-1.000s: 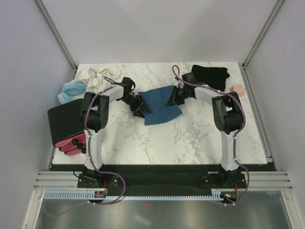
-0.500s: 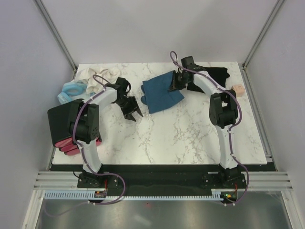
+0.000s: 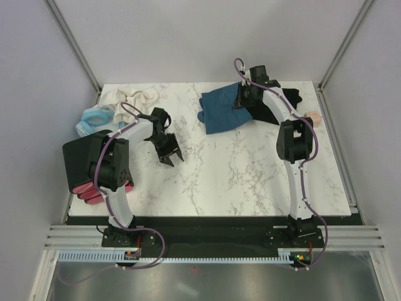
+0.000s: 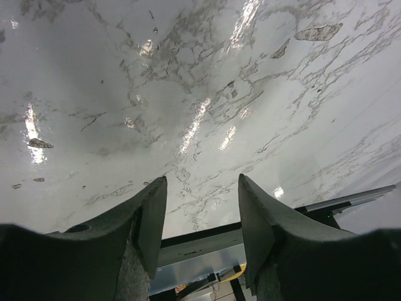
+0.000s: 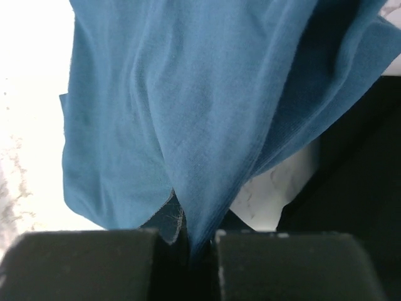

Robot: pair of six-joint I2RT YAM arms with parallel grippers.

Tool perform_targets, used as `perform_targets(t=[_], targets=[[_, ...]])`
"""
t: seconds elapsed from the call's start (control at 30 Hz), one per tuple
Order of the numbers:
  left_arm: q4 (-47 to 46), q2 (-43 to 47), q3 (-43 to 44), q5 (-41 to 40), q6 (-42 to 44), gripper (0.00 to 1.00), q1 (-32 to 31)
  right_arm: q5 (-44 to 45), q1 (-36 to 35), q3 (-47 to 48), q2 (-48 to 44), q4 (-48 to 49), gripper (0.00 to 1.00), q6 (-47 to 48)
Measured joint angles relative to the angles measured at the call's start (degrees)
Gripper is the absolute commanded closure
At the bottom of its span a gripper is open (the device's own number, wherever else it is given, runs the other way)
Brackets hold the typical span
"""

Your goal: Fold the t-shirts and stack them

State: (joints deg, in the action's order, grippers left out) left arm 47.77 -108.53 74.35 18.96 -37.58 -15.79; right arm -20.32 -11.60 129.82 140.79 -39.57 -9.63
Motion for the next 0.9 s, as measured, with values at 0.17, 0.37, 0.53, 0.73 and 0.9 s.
perform_targets(t=[0.17,0.37,0.53,0.73,0.9], targets=[[0.15,0.0,-0.74,-0.48,0.72,0.44,-0.04,0.04,0.63,3.13,3.15,-0.39,1.0,1.6],[0.09,0.0,-1.2,-0.87,1.22,0.44,-0.55,-0.74,1.01,5.33,4.92,0.17,1.0,2.45],[-0.13,0.0,-2.49,-0.87,1.27,0.44,-1.46,-0.33,1.01,3.69,4.24,2.51,1.0,3.04],[-0.17,0.0,-3.28,-0.87,1.31,0.44,-2.03,-0.04,1.03,3.17,2.25,2.8,1.0,3.8],[-0.26,-0.07,-3.28,-0.87,1.64,0.45,-2.08,0.7,1.51,3.21,-0.44,2.86,1.0,3.98]])
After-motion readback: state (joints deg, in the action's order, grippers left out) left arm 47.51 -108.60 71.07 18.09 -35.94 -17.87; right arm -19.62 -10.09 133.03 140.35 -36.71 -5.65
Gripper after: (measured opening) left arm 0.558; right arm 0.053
